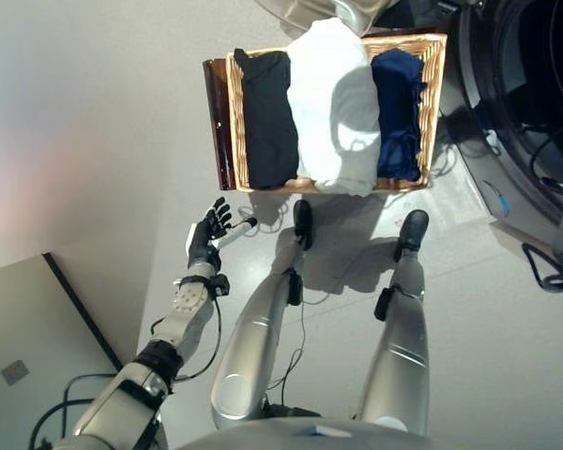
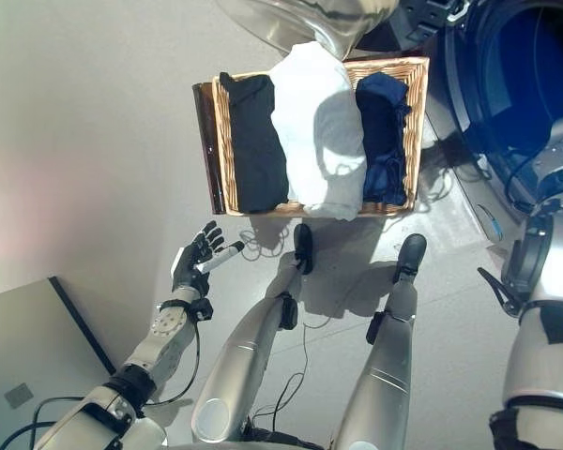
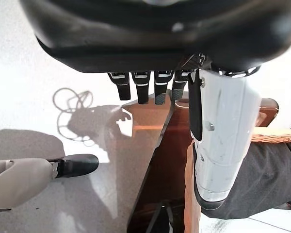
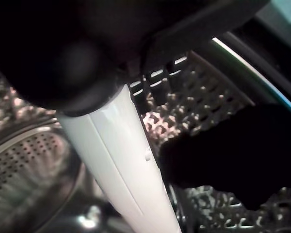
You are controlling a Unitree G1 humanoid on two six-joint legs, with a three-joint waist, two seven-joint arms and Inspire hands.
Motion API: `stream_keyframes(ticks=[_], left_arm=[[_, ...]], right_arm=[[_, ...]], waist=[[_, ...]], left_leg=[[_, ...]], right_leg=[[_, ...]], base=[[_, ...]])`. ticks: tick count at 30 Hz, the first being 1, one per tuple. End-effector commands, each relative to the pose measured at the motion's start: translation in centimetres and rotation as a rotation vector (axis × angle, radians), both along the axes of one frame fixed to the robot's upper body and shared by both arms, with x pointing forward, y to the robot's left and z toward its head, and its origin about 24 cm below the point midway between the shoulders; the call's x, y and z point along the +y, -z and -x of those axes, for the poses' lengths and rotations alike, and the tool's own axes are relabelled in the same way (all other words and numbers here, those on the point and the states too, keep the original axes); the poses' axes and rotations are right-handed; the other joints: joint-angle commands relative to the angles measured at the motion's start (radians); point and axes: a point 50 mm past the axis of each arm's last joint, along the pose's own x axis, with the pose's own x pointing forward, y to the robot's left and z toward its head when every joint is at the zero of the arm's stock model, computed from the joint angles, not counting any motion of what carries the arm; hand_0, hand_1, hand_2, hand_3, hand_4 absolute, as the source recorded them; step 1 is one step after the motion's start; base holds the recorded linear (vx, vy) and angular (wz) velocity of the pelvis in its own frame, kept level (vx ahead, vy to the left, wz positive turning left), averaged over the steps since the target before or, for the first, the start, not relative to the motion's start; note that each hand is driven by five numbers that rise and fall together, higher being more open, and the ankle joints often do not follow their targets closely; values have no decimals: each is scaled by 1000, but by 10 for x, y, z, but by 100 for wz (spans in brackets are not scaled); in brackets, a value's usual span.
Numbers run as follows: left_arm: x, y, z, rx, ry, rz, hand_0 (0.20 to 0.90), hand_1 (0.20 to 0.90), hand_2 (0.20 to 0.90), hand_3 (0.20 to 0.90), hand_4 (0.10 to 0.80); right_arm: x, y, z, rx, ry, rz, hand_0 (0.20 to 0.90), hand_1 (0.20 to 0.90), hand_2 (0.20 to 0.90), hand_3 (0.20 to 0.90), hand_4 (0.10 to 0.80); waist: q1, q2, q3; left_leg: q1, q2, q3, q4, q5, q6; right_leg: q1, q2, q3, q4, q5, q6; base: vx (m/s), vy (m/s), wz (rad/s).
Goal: Pick up the clothes and place them into the washing machine
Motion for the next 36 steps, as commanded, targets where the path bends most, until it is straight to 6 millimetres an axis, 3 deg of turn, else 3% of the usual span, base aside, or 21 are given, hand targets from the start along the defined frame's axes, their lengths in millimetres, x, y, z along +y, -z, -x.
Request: stream_keyframes(ticks=[1, 3, 4, 8, 20, 27, 30, 32, 33, 35, 36], left_arm=[[29, 9, 16, 8, -94, -51, 900, 900, 900, 900, 800], [29, 8, 15, 2, -92, -54, 900, 900, 900, 900, 800], [31, 6, 14, -6, -93, -60, 900, 900, 900, 900, 800], [32, 2, 11, -28, -106, -65, 900, 900, 900, 900, 800], [28, 1, 6, -37, -130, -61, 900, 900, 900, 900, 800], [26, 3, 4, -26, -144, -62, 900, 900, 900, 900, 800], [24, 10, 5, 7, -152, -74, 900, 900, 900, 900, 800], [26, 12, 6, 20, -157, -84, 900, 900, 900, 900, 800], [27, 21, 9, 65, -174, -108, 900, 900, 900, 900, 800], [29, 25, 10, 86, -183, -120, 900, 900, 900, 900, 800], [28, 31, 12, 114, -186, -139, 900, 900, 900, 900, 800]], right_arm=[[-17, -24, 21, 118, 143, 260, 900, 900, 900, 900, 800], [-16, -22, 20, 213, 159, 308, 900, 900, 900, 900, 800], [-14, -18, 18, 364, 183, 400, 900, 900, 900, 900, 800], [-6, -14, 12, 564, 256, 569, 900, 900, 900, 900, 800], [6, 15, 1, 793, 306, 736, 900, 900, 900, 900, 800], [27, 44, -13, 845, 262, 798, 900, 900, 900, 900, 800], [43, 71, -22, 878, 199, 793, 900, 900, 900, 900, 800], [48, 76, -25, 882, 178, 793, 900, 900, 900, 900, 800], [58, 94, -30, 907, 126, 806, 900, 900, 900, 900, 800], [64, 101, -32, 917, 104, 817, 900, 900, 900, 900, 800], [76, 119, -35, 945, 47, 845, 900, 900, 900, 900, 800]], waist=[[51, 32, -84], [50, 28, -85], [51, 24, -86], [49, 15, -87], [48, -16, -105], [46, -36, -111], [44, -50, -113], [41, -55, -114], [40, -64, -116], [39, -69, -117], [37, -80, -121]], left_leg=[[41, 50, -25, -48, -54, -113], [45, 50, -24, -51, -53, -112], [48, 49, -23, -54, -49, -111], [57, 47, -22, -61, -44, -111], [86, 46, -27, -77, -38, -114], [107, 51, -26, -86, -37, -117], [128, 55, -25, -104, -31, -118], [135, 56, -25, -110, -29, -119], [149, 57, -24, -126, -24, -120], [158, 58, -23, -135, -20, -121], [177, 60, -24, -155, -13, -124]], right_leg=[[21, 27, 6, 111, -115, -35], [27, 28, 5, 106, -113, -35], [39, 27, 3, 97, -107, -34], [55, 28, 1, 80, -98, -34], [116, 30, -8, 27, -80, -32], [155, 36, -7, -8, -70, -32], [182, 40, -8, -30, -61, -32], [189, 41, -8, -35, -58, -32], [206, 42, -10, -51, -50, -31], [216, 43, -10, -60, -46, -30], [236, 42, -15, -80, -36, -27]], base=[[0, 0, 0], [0, 0, 0], [0, 0, 0], [0, 0, 0], [0, 0, 0], [0, 0, 0], [22, -11, -2], [25, -9, -5], [22, -9, -9], [35, -8, -10], [40, -7, -3]])
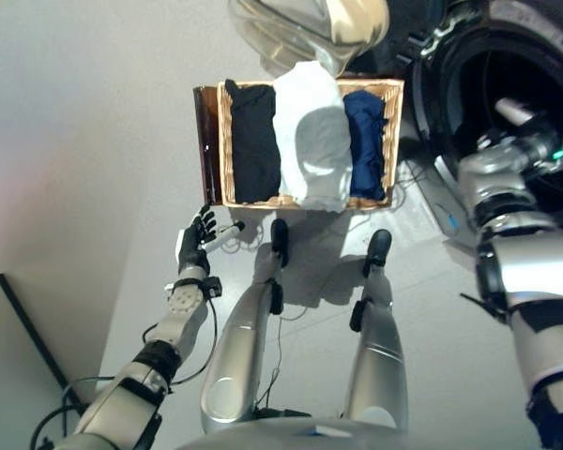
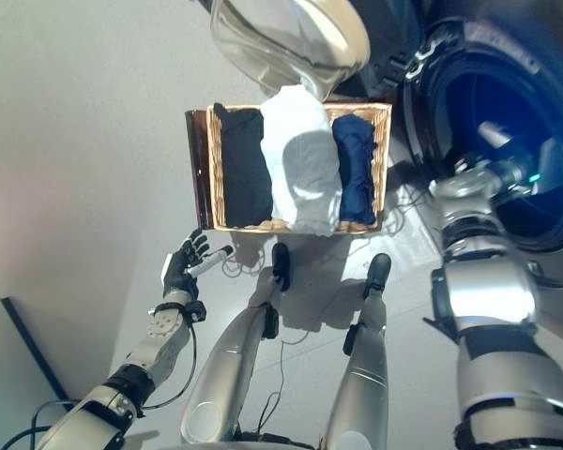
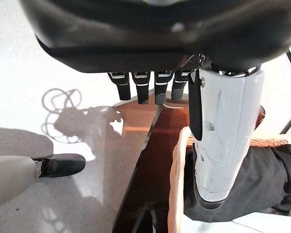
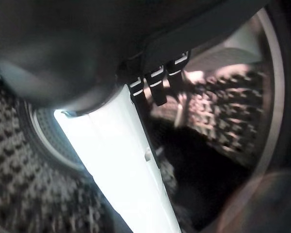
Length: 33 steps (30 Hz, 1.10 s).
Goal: Pick up the clothes and place them into the washing machine
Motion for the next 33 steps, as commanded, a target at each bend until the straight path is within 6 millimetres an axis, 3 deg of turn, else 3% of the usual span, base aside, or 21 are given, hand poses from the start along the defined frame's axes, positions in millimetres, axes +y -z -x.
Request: stream_keyframes(ticks=[1, 3, 11, 20, 29, 33], left_arm=[[4, 9, 7, 17, -56, -43, 900, 900, 900, 900, 800], [5, 16, 10, 53, -69, -60, 900, 900, 900, 900, 800], [6, 23, 15, 87, -97, -58, 900, 900, 900, 900, 800], [11, 31, 22, 131, -134, -71, 900, 900, 900, 900, 800], [21, 49, 36, 243, -196, -127, 900, 900, 900, 900, 800], [22, 52, 38, 266, -221, -126, 900, 900, 900, 900, 800]], right_arm=[[-18, -4, 12, -9, 50, 188, 900, 900, 900, 900, 800], [-3, 17, 8, 48, -20, 189, 900, 900, 900, 900, 800], [34, 51, 3, 72, -222, 136, 900, 900, 900, 900, 800], [76, 65, 2, 51, -437, 195, 900, 900, 900, 900, 800], [126, 61, 5, 5, -658, 345, 900, 900, 900, 900, 800], [147, 65, 4, 22, -741, 331, 900, 900, 900, 900, 800]], waist=[[57, 35, -70], [54, 18, -75], [39, -14, -79], [22, -39, -71], [8, -78, -80], [8, -96, -88]], left_leg=[[112, 40, -16, -181, 31, -104], [133, 40, -16, -204, 40, -107], [161, 44, -18, -217, 47, -108], [186, 48, -17, -227, 51, -109], [210, 54, -26, -238, 54, -109], [225, 59, -35, -239, 54, -109]], right_leg=[[114, 17, 2, 11, -52, -6], [138, 16, 1, -12, -42, -3], [163, 21, 2, -28, -30, -3], [188, 27, 3, -32, -29, -4], [214, 34, -1, -36, -27, -4], [230, 38, -3, -34, -34, -6]], base=[[53, -26, 3], [18, -14, 1], [28, -4, 0], [2, 1, -1], [7, -2, -1], [22, -9, 2]])
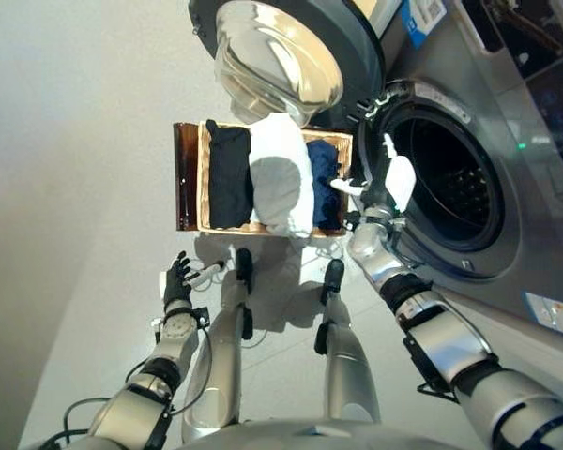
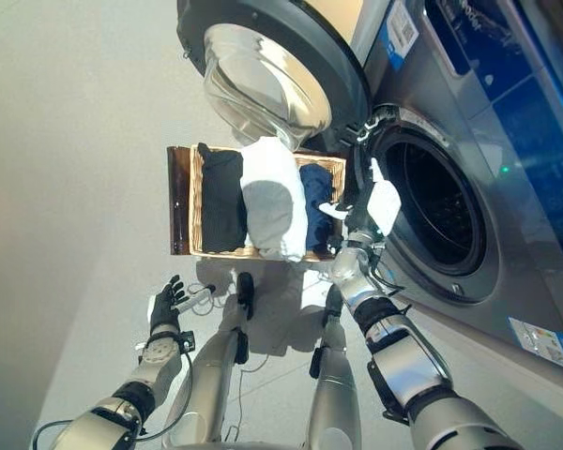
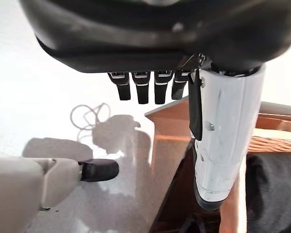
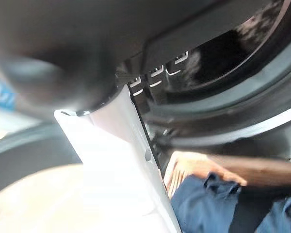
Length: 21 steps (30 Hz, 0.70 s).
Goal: Pick up the clothes and place them into the washing machine
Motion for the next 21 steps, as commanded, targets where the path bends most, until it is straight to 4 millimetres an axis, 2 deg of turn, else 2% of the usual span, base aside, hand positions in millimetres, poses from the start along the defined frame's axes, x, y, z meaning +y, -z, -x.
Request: stream_keyframes(ticks=[1, 5, 13, 21], left_arm=[[2, 0, 0, -6, -43, -29, 900, 900, 900, 900, 800], [-1, -4, -3, -30, -38, -26, 900, 900, 900, 900, 800], [-4, -7, -7, -55, -25, -17, 900, 900, 900, 900, 800], [-3, -9, -8, -70, -35, -12, 900, 900, 900, 900, 800]], right_arm=[[9, -33, -9, -143, -79, 20, 900, 900, 900, 900, 800], [19, -33, -11, -129, -105, 12, 900, 900, 900, 900, 800], [52, -34, -15, -84, -206, 6, 900, 900, 900, 900, 800], [60, -25, -16, -19, -223, -17, 900, 900, 900, 900, 800]], waist=[[35, 45, -9], [43, 45, -5], [67, 52, 6], [85, 52, 18]], left_leg=[[120, 43, -35, -197, 59, -90], [122, 40, -43, -202, 64, -91], [118, 24, -63, -207, 72, -93], [110, 16, -77, -207, 75, -94]], right_leg=[[108, 19, 18, 33, -41, 8], [115, 20, 12, 34, -42, 8], [141, 16, -10, 20, -38, 10], [149, 10, -25, 14, -34, 12]], base=[[0, 0, 0], [4, -1, 2], [1, 15, 9], [-3, 14, 8]])
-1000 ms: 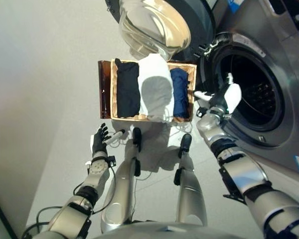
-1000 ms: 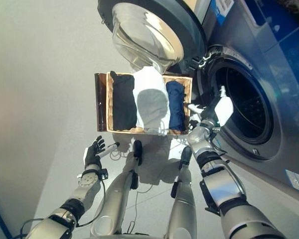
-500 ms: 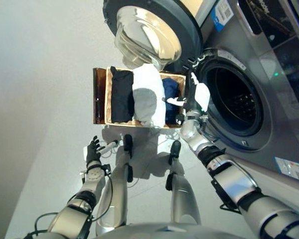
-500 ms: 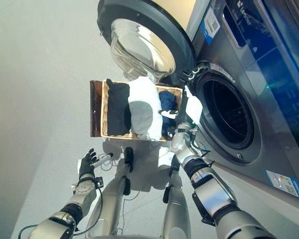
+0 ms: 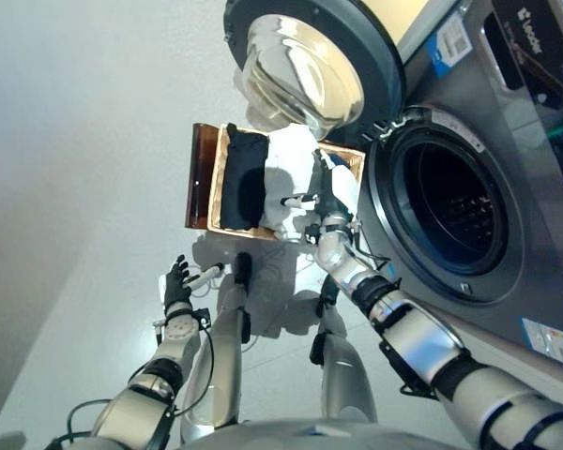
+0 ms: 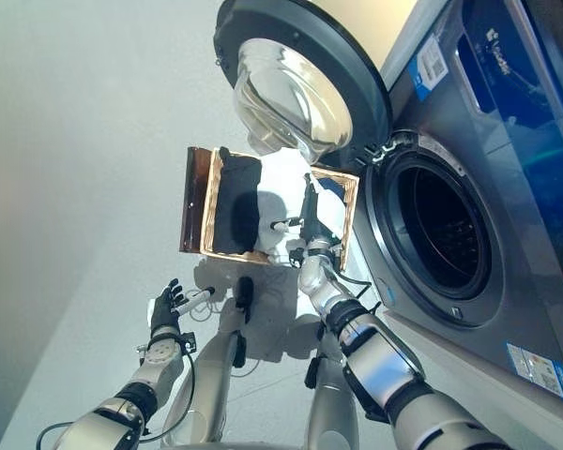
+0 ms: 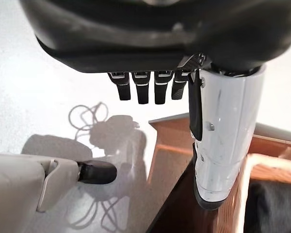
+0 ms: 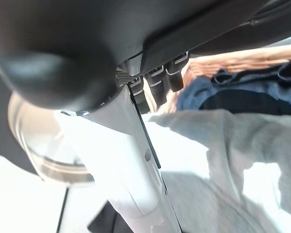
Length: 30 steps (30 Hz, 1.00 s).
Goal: Pick up the clothes and place them into the washing machine
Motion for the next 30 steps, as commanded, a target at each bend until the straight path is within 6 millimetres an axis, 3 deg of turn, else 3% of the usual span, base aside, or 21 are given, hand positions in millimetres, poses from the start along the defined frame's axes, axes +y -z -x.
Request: stream_keyframes(ticks=[1, 13, 22, 30], left_arm=[[-2, -10, -8, -73, -20, -13, 900, 900, 900, 900, 800], [-6, -22, -16, -150, 5, 15, 900, 900, 900, 900, 800], [-6, -35, -25, -217, -3, 29, 900, 900, 900, 900, 800], [-9, -49, -32, -295, 33, 59, 900, 900, 900, 900, 800]], right_arm=[[4, -43, -17, -149, -38, -61, 900, 900, 900, 900, 800], [-6, -47, -24, -121, 80, -200, 900, 900, 900, 900, 800], [-3, -52, -29, -92, 120, -271, 900, 900, 900, 900, 800], [-3, -86, -44, -118, 104, -235, 900, 900, 900, 900, 800]], waist=[[25, 62, 25], [46, 90, 73], [59, 119, 99], [82, 138, 126]], left_leg=[[104, 17, -21, -204, 71, -86], [73, 6, -24, -204, 77, -86], [40, -6, -23, -204, 83, -84], [3, -16, -38, -204, 89, -83]], right_leg=[[100, 9, 26, 34, -22, 30], [87, 5, 23, 19, -7, 33], [56, -3, 23, 17, 7, 35], [37, -9, 13, 8, 18, 41]], base=[[0, 0, 0], [-7, 11, 1], [-17, 21, 4], [-15, 4, 3]])
